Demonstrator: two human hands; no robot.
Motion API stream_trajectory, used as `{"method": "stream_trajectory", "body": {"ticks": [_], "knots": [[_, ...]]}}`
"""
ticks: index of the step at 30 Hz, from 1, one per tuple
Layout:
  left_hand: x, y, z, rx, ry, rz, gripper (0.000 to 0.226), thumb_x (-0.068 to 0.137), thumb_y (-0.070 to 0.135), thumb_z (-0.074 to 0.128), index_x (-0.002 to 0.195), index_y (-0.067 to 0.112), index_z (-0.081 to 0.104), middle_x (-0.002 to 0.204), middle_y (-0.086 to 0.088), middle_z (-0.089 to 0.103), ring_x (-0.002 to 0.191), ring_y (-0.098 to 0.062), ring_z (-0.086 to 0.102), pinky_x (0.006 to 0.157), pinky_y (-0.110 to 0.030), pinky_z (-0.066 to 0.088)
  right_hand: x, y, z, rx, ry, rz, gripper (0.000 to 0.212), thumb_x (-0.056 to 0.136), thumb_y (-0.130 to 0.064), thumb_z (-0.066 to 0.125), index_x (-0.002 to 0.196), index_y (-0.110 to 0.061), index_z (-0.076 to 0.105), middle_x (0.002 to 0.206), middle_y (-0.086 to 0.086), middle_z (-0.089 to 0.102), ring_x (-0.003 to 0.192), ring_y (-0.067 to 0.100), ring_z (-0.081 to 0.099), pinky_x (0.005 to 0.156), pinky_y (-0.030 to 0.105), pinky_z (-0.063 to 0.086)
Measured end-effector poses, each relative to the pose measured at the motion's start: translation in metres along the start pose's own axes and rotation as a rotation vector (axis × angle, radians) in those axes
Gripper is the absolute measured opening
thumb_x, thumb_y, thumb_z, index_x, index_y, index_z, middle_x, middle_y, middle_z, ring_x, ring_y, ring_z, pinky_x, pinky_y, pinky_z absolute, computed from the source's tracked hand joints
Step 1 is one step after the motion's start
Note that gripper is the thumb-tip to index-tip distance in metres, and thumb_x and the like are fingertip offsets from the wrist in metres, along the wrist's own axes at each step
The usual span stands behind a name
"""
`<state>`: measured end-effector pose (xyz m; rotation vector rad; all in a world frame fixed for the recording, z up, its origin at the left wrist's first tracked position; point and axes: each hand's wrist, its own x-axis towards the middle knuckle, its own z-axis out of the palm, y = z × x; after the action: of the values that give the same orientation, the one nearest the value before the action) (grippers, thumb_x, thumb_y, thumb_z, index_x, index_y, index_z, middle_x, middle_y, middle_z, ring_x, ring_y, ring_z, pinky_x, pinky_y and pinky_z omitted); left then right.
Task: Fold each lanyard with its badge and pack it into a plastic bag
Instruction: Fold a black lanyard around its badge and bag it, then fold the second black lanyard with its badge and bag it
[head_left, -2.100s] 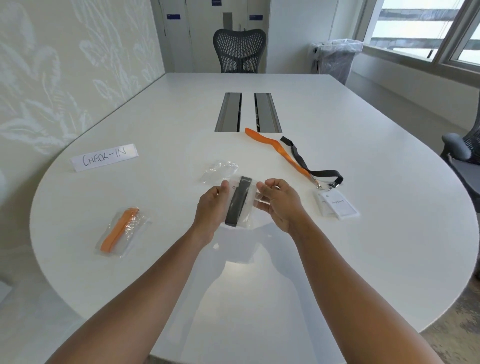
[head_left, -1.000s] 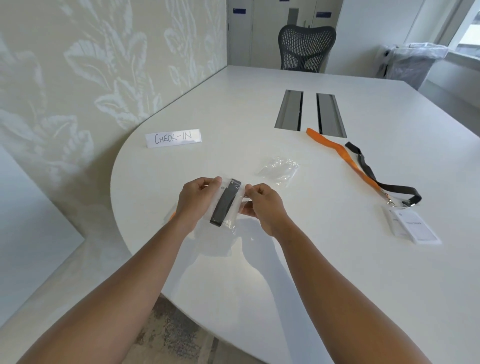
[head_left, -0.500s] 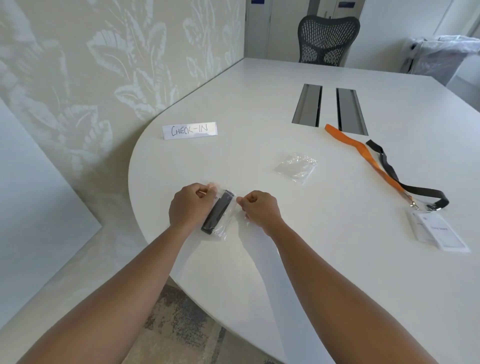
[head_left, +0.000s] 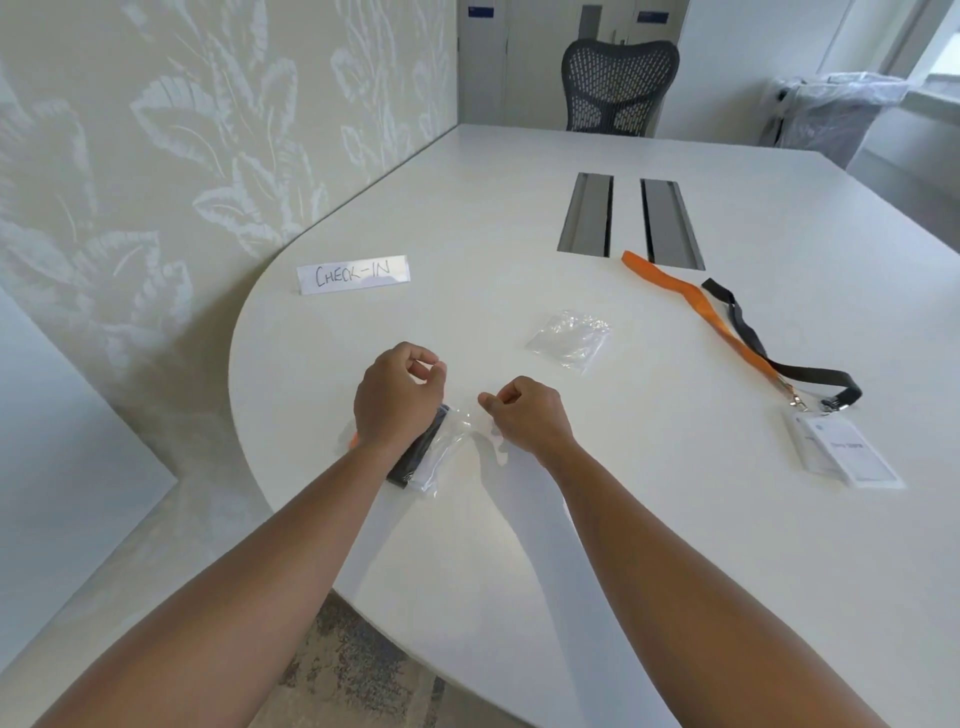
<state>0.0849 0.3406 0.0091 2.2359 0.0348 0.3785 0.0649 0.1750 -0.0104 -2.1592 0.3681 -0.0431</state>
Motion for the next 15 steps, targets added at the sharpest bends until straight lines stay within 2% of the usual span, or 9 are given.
{"method": "stream_trajectory", "body": {"ticks": [3,9,15], "knots": [[0.001,0.019,0.019,-0.016,-0.069,0.042,0.009,0.089,0.037,0.067,0.091,0.029,0.068,0.082,0.014,0.066,0.081,-0.012,0.064,0.071,-0.029,0.048,0.001,0.006,-0.021,-0.017,0.065,0.017,0.028,0.089,-0.044,0.065,0.09,-0.016,0.062,0.081,-0.005,0.067,0.072,0.016,0.064,0.067,0.031,0.051],[-0.005,0.061,0.068,-0.046,-0.23,0.144,0.01,0.088,0.039,0.068,0.09,0.029,0.068,0.081,0.015,0.067,0.078,-0.01,0.064,0.068,-0.027,0.047,0.0,0.033,-0.076,-0.097,0.239,0.07,0.027,0.091,-0.043,0.063,0.094,-0.016,0.062,0.089,-0.003,0.067,0.076,0.018,0.064,0.07,0.032,0.051],[-0.024,0.11,0.119,-0.092,-0.388,0.212,0.01,0.087,0.038,0.068,0.092,0.029,0.069,0.079,0.015,0.067,0.076,-0.007,0.065,0.069,-0.027,0.049,-0.003,0.08,-0.14,-0.214,0.441,0.119,0.024,0.091,-0.043,0.061,0.096,-0.02,0.066,0.105,0.0,0.066,0.099,0.02,0.06,0.08,0.033,0.05]]}}
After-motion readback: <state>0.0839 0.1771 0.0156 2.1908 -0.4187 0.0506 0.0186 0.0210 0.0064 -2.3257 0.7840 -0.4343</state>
